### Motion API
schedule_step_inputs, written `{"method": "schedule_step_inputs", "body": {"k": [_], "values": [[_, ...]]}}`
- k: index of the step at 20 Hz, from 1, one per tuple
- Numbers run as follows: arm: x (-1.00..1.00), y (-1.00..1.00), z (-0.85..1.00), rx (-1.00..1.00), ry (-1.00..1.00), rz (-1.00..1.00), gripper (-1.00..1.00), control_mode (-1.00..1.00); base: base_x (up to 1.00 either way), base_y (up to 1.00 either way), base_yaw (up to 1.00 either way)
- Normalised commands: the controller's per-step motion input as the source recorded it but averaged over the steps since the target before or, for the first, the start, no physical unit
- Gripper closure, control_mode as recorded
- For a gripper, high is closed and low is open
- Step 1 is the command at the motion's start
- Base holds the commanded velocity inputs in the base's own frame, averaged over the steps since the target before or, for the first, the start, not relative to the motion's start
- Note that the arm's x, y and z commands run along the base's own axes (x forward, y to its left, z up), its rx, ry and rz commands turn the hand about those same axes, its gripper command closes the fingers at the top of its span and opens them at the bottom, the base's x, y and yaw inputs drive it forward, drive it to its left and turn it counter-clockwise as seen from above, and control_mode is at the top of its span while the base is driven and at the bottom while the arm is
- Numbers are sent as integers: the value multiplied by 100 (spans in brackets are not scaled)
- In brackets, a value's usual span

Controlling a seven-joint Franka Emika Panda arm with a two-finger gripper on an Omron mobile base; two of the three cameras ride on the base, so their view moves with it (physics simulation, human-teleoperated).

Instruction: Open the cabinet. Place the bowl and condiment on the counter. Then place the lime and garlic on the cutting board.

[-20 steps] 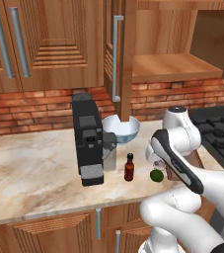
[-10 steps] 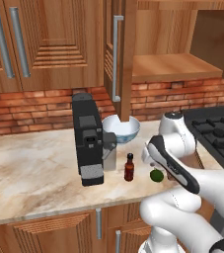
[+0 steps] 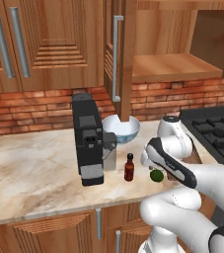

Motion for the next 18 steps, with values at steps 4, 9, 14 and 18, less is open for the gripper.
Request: {"method": "schedule_step_inputs", "body": {"k": [4,9,14,18], "values": [[0,0,-20,0,7,0,-100,-100,0,0,0],[0,-1,-18,0,6,0,-100,-100,0,0,0],[0,-1,-18,0,6,0,-100,-100,0,0,0],[0,0,-21,0,2,0,-100,-100,0,0,0]]}}
